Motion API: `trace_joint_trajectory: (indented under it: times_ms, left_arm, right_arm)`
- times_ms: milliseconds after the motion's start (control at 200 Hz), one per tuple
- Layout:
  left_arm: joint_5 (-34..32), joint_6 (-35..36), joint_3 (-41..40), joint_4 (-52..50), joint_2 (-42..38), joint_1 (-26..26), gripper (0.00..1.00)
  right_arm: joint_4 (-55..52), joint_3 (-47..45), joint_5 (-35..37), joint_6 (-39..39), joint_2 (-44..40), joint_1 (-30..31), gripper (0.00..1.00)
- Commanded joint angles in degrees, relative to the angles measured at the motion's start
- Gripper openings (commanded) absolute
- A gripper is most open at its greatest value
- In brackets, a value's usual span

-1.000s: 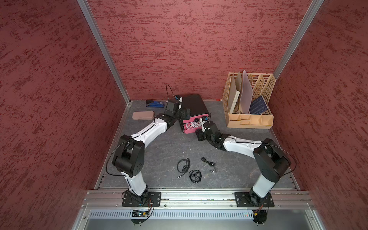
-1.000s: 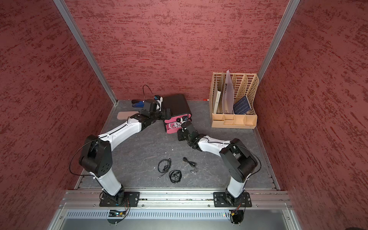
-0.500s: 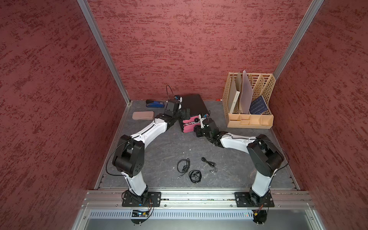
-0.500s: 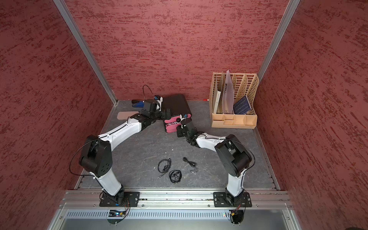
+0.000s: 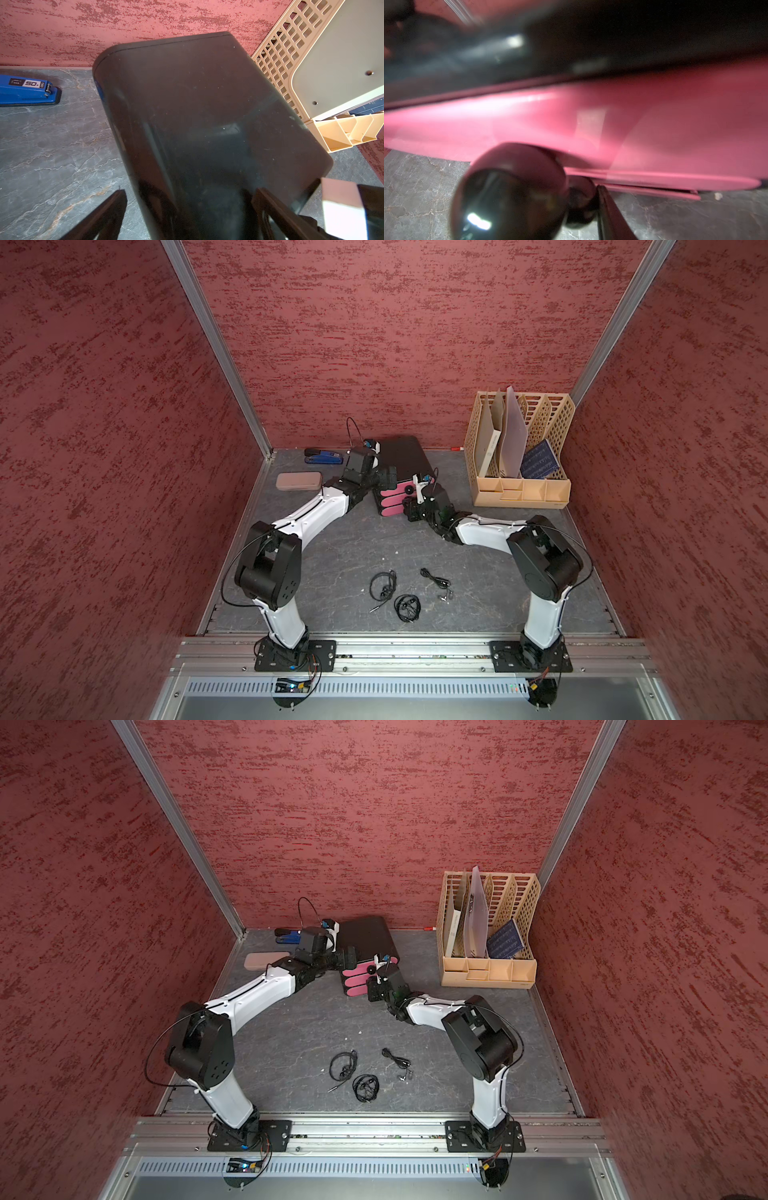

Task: Place the wired earphones into the drawer by color
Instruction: Close the drawer in the storage box.

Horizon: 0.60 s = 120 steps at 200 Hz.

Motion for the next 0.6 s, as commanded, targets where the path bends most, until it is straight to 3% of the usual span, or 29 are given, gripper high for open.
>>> trace_joint_trajectory:
  times_ms: [0, 260, 596]
  left_arm:
    - [0.72, 0.08, -0.13, -3.43, -0.28, 0.17, 1.0]
    - [1.75, -1.0, -0.7, -3.26, -2.87, 1.68, 1.0]
    - [1.14, -2.88, -8.32, -0.92, -12.0, 2.56, 1.0]
  right_arm:
    - [10.31, 3.72, -1.39, -0.18, -0.76, -0.46, 0.34]
    - [12.02, -3.84, -3.34, 0.84, -5.14, -0.53, 0.53]
    - [13.8, -13.58, -6.08, 6.06, -8.69, -0.48, 0.58]
